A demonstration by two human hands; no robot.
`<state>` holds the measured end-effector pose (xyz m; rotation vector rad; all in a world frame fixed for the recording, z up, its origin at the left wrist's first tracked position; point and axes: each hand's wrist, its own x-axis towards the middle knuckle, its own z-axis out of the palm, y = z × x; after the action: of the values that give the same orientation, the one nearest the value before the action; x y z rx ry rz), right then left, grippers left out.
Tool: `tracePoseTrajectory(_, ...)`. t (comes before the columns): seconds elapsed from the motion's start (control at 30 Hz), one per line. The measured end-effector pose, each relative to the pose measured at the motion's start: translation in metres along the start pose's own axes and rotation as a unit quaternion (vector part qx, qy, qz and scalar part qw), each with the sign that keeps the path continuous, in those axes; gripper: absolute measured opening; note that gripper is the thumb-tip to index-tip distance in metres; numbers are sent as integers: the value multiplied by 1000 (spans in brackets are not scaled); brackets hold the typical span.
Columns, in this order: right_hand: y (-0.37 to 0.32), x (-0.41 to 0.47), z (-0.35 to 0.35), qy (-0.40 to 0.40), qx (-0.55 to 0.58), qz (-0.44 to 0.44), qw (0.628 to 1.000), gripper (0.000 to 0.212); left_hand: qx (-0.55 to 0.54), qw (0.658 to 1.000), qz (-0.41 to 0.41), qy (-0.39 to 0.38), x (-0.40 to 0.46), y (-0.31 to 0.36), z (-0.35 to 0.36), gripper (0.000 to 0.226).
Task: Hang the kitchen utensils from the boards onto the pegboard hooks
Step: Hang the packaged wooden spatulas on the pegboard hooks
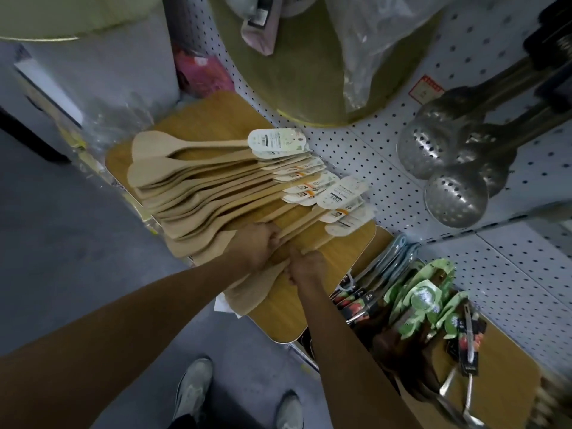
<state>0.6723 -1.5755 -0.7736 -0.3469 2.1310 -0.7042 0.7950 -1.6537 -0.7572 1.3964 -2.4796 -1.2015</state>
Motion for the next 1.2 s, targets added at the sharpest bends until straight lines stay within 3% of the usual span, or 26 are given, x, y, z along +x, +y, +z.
tracePoseTrajectory(0.1,-4,-22,-26,33,-8,-19,999,45,-58,997,-21,-38,-8,20,-17,20)
tracePoseTrajectory(0.23,0,-65,-76,43,-3,-22,999,26,-150,986,-55,-56,-33,54,-27,23)
tracePoseTrajectory(0.33,9,-101,-112,-7,48,17,999,19,-198,975,-75,-72,-62,79,-24,9)
tracePoseTrajectory(0.43,20,-137,-146,-46,88,45,994,17,-193,976,-66,-73,-100,111,-22,9)
tracePoseTrajectory(0.6,40,-191,-210,-84,80,18,993,18,-199,975,-88,-52,-174,180,-12,5)
tracePoseTrajectory(0.73,62,-236,-260,-112,93,-13,989,20,-191,975,-92,-67,-232,227,7,13)
tracePoseTrajectory(0.83,81,-267,-297,-127,108,-40,985,9,-206,973,-96,-46,-263,261,22,35)
tracePoseTrajectory(0.9,93,-284,-321,-125,116,-57,984,13,-238,963,-111,-55,-280,285,29,32)
tracePoseTrajectory(0.97,102,-301,-345,-116,115,-73,984,17,-213,972,-64,-74,-295,309,36,20)
tracePoseTrajectory(1.2,131,-363,-420,-32,145,-124,981,23,-316,941,20,-118,-334,388,45,45)
